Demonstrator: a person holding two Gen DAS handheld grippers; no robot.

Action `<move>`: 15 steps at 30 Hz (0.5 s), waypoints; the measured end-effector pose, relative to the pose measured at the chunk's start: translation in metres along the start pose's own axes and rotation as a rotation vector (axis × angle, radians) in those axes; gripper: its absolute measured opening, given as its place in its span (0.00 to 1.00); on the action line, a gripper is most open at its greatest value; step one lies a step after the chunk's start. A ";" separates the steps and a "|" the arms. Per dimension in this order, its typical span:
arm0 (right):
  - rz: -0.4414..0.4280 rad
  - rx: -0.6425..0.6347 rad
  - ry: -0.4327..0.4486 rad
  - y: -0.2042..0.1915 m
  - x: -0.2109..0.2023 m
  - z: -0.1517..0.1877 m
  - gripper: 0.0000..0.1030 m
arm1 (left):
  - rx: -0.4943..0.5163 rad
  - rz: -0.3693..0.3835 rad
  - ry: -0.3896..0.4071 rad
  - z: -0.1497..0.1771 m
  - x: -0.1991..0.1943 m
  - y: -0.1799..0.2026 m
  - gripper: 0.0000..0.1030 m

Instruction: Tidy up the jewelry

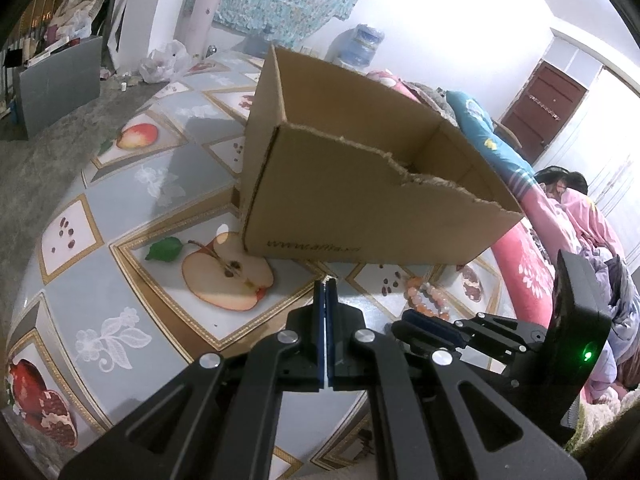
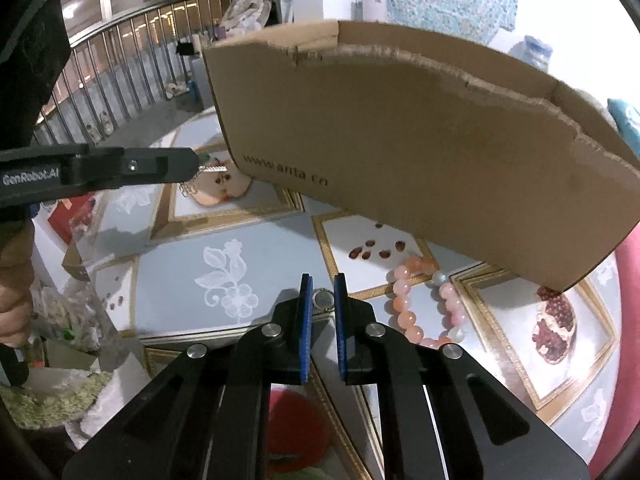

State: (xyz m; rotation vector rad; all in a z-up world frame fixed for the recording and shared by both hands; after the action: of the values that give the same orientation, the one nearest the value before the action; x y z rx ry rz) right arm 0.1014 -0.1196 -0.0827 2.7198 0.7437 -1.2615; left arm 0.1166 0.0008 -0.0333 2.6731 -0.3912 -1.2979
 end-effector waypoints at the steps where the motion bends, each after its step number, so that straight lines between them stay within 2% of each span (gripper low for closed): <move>1: -0.008 -0.002 0.016 -0.001 -0.005 -0.003 0.08 | 0.002 0.006 0.008 -0.002 -0.004 0.002 0.00; 7: -0.001 -0.063 0.160 -0.006 -0.053 -0.043 0.08 | 0.068 0.051 0.093 -0.032 -0.038 0.022 0.00; 11: 0.023 -0.055 0.253 0.015 -0.084 -0.083 0.08 | 0.122 0.082 0.140 -0.065 -0.048 0.041 0.00; 15: -0.023 0.035 0.198 0.054 -0.074 -0.109 0.08 | 0.146 0.059 0.125 -0.095 -0.026 0.054 0.00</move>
State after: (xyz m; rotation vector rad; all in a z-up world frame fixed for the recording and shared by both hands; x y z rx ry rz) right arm 0.1616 -0.1703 0.0361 2.9035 0.7791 -1.0279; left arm 0.1670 -0.0414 0.0572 2.8204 -0.5639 -1.1197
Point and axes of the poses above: each gripper's, at about its wrist camera, not at the fingertips, and x roughly the way its jaws point, y to its right, z to its underside, the point moved 7 cm from there along x, roughly the way its jaws point, and after that the axes turned 11 degrees about -z, right-handed, at the moved point
